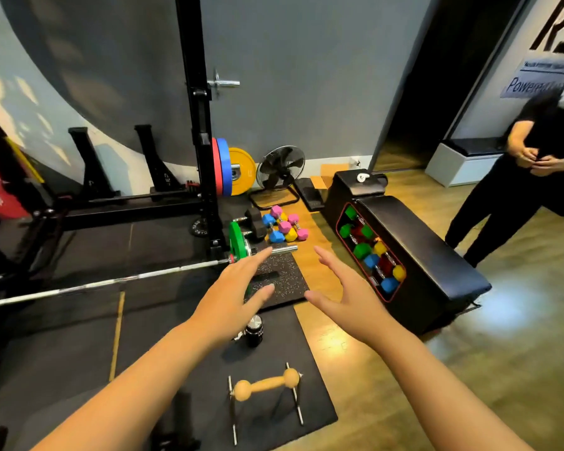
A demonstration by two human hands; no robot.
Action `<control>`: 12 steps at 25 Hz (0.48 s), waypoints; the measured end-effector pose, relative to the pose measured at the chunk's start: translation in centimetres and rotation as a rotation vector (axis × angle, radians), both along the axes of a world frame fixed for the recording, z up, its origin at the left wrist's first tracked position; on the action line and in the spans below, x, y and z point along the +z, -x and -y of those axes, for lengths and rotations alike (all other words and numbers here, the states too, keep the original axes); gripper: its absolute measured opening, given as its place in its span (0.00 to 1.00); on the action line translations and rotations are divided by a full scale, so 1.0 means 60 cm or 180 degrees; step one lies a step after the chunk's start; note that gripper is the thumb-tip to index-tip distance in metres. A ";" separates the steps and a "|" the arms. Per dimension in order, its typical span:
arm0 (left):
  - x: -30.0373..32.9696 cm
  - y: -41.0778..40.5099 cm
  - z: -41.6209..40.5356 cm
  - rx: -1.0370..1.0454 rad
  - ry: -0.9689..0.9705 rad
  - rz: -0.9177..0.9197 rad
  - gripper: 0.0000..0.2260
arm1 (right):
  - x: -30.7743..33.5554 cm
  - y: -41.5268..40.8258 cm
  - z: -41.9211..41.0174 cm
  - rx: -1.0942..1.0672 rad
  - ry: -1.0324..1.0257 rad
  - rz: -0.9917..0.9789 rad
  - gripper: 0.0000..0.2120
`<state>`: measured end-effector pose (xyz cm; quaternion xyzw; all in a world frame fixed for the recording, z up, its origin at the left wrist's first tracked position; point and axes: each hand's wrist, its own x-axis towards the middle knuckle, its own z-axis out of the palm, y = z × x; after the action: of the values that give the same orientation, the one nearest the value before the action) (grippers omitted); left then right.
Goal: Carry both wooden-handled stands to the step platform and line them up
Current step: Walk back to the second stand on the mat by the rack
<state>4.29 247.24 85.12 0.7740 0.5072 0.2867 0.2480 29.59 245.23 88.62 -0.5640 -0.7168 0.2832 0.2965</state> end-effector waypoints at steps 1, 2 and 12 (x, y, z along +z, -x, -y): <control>-0.020 0.003 -0.031 0.0058 0.0047 0.0014 0.30 | -0.017 -0.001 -0.035 0.0021 0.0060 -0.0067 0.38; -0.042 0.006 -0.057 0.0114 0.0095 -0.0002 0.30 | -0.038 -0.002 -0.065 0.0033 0.0127 -0.0098 0.38; -0.312 -0.010 -0.138 0.0550 0.0591 0.0107 0.43 | -0.351 -0.033 -0.229 0.0290 0.0621 -0.0356 0.39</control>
<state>4.89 255.53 66.41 0.6962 0.5921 0.2717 0.3014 31.59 258.97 67.55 -0.5403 -0.6931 0.3959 0.2666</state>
